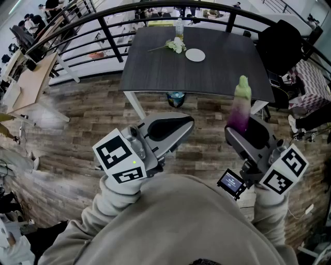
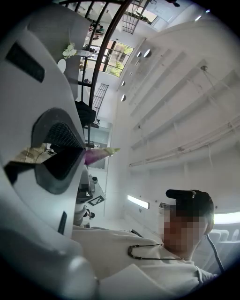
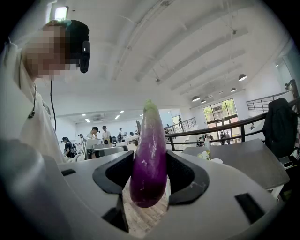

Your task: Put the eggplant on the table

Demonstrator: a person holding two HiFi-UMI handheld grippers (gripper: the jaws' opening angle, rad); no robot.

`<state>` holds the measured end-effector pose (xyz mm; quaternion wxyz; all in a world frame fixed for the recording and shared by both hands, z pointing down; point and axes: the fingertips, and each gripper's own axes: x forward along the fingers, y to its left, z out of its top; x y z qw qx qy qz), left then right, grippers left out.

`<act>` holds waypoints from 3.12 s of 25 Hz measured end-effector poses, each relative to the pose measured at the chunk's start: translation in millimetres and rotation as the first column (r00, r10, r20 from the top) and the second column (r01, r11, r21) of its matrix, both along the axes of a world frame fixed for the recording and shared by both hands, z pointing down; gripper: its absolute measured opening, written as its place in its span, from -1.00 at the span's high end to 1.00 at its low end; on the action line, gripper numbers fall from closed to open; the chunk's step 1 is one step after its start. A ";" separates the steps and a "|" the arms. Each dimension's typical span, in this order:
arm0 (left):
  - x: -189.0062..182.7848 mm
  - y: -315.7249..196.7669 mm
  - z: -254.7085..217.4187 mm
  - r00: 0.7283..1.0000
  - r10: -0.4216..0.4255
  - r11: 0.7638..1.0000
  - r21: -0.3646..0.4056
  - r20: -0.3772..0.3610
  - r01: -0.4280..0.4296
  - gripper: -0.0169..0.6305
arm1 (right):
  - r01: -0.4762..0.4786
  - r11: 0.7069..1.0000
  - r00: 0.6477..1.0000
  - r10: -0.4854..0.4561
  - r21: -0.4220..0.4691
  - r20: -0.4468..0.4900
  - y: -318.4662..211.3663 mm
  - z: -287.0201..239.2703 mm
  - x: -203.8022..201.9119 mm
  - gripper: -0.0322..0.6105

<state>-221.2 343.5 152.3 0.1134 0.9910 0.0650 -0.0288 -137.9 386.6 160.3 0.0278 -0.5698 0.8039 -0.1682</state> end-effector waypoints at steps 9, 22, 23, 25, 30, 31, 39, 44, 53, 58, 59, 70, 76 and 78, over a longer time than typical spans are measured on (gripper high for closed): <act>9.5 14.4 1.1 0.999 0.030 1.000 -0.005 0.011 -0.030 0.93 | -0.030 0.999 0.999 0.030 -0.021 0.031 11.7 2.8 11.9 0.19; 68.0 77.3 8.2 0.994 0.100 0.995 -0.015 0.053 -0.099 0.93 | -0.099 0.995 0.992 0.099 -0.003 0.083 79.1 11.0 70.6 0.18; 72.0 85.3 10.4 0.992 0.114 0.993 -0.016 0.061 -0.113 0.93 | -0.107 0.994 0.990 0.107 0.001 0.090 86.6 12.6 74.4 0.18; 83.4 96.2 12.0 0.987 0.139 0.990 -0.015 0.076 -0.138 0.93 | -0.129 0.992 0.986 0.127 0.008 0.105 96.6 11.5 86.7 0.18; 124.4 73.5 5.1 0.980 0.171 0.985 -0.038 0.097 -0.168 0.93 | -0.199 0.980 0.972 0.200 -0.023 0.119 82.5 7.5 136.1 0.18; 129.1 67.7 4.8 0.978 0.184 0.983 -0.045 0.100 -0.181 0.93 | -0.215 0.976 0.968 0.217 -0.031 0.124 80.5 7.5 140.7 0.18; 161.4 47.1 12.2 0.962 0.266 0.963 -0.052 0.059 -0.264 0.93 | -0.297 0.954 0.950 0.300 -0.046 0.082 69.3 12.3 162.2 0.18; 172.4 40.7 20.6 0.955 0.293 0.955 -0.062 0.043 -0.290 0.93 | -0.316 0.948 0.946 0.319 -0.049 0.062 67.0 16.1 166.5 0.18; 180.0 42.9 27.1 0.946 0.323 0.946 -0.046 0.027 -0.322 0.93 | -0.340 0.940 0.939 0.341 -0.035 0.052 64.4 21.4 173.0 0.18; 179.2 -12.3 25.5 0.950 0.311 0.949 -0.056 0.010 -0.310 0.93 | -0.327 0.944 0.944 0.329 -0.049 0.032 11.0 16.6 171.1 0.18; 181.8 -25.7 28.8 0.950 0.311 0.949 -0.061 0.008 -0.310 0.93 | -0.326 0.944 0.944 0.327 -0.052 0.028 -2.6 18.3 173.2 0.18; 172.9 -138.3 47.5 0.943 0.331 0.942 -0.064 0.023 -0.329 0.93 | -0.297 0.947 0.955 0.297 -0.121 -0.020 -126.1 25.3 162.2 0.18; 144.6 -203.3 52.3 0.949 0.314 0.943 -0.120 0.024 -0.309 0.93 | -0.255 0.953 0.967 0.255 -0.166 -0.019 -200.5 24.9 140.8 0.18; 134.4 -223.9 52.5 0.958 0.284 0.951 -0.133 0.027 -0.278 0.93 | -0.225 0.959 0.974 0.226 -0.174 -0.017 -223.8 23.6 132.0 0.18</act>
